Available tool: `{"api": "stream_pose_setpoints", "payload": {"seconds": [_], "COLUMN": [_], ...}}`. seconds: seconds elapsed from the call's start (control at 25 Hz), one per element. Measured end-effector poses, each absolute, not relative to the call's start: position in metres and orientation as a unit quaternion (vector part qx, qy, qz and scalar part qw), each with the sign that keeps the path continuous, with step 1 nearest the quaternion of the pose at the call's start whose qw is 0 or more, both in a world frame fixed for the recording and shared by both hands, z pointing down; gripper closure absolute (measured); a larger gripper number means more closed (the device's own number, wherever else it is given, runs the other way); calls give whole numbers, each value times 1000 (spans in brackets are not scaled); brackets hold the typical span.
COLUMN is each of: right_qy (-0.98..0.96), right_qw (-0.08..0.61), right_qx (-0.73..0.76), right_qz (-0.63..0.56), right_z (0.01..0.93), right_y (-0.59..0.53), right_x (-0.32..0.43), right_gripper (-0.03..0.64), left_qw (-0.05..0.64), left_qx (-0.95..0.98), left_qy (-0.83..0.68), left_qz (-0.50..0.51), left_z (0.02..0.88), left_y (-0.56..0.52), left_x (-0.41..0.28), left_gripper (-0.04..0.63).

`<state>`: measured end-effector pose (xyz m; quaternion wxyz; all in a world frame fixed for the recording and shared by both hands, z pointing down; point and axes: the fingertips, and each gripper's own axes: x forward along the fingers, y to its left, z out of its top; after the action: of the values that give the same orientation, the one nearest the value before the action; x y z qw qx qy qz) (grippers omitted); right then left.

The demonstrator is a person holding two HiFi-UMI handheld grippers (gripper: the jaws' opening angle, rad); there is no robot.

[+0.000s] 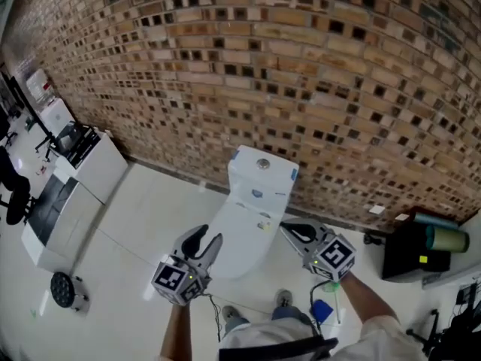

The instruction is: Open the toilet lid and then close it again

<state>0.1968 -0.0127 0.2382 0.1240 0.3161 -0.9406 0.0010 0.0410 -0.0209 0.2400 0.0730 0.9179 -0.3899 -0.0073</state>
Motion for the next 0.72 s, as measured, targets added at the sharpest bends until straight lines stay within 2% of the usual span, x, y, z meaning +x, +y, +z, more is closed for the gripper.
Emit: {"api": "stream_pose_setpoints", "payload": {"seconds": [0.24, 0.72], "right_qy": [-946, -949], "right_qw": [88, 100], "right_qx": [311, 299], "right_qz": [2, -7], "right_z": [190, 197], "right_y": [0, 10], "right_x": [197, 184], "right_gripper": [591, 596], "left_qw": [37, 34], "left_qx": [936, 950], "left_qy": [-349, -311], "left_qz": [1, 12], "left_z": [203, 203], "left_y": [-13, 9], "left_x": [58, 81], "left_gripper": [426, 426]}}
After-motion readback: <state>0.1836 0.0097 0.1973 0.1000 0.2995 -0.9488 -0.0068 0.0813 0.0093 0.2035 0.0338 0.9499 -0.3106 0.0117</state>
